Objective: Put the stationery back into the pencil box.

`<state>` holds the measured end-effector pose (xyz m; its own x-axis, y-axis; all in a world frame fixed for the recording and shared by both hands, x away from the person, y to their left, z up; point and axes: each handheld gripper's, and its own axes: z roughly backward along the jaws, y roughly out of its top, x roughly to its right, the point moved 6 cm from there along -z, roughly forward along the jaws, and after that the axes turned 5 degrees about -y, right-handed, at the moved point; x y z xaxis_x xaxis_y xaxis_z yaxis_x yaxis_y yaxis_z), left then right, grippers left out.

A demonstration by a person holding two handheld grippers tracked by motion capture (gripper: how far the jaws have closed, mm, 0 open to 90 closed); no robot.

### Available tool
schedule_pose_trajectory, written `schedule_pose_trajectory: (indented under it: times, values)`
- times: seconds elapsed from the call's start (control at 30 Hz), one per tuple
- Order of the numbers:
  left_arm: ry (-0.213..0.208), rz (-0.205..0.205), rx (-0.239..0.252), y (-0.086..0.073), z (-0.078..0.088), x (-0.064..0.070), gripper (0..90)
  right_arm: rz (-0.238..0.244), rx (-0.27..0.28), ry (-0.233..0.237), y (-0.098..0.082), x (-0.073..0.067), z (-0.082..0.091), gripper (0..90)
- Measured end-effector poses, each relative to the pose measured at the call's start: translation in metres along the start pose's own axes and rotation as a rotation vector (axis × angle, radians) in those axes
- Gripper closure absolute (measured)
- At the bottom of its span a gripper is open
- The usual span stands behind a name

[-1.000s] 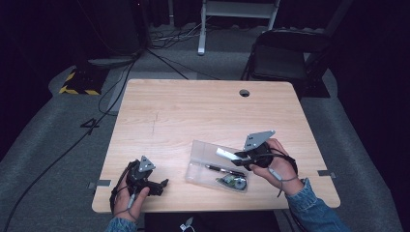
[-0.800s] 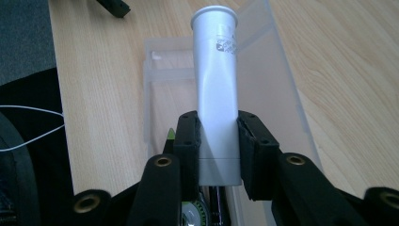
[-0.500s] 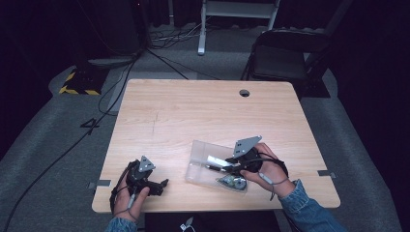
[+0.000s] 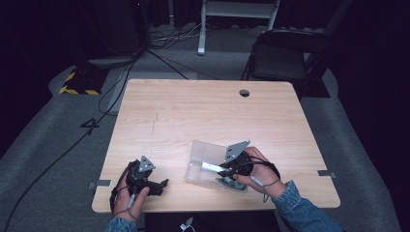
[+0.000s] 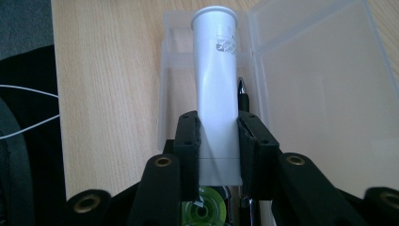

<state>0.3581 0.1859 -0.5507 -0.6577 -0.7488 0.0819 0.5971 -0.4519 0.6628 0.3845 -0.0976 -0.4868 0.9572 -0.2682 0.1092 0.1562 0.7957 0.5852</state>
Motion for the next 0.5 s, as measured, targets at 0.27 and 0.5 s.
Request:
schedule_pose_trajectory:
  times: [0.27, 0.5]
  values:
    - [0.002, 0.0, 0.002, 0.0, 0.0, 0.0, 0.4, 0.022, -0.036, -0.007, -0.003, -0.002, -0.01, 71.0]
    - [0.001, 0.0, 0.001, 0.0, 0.0, 0.0, 0.4, 0.041, -0.055, -0.026, -0.006, 0.0, -0.018, 71.0]
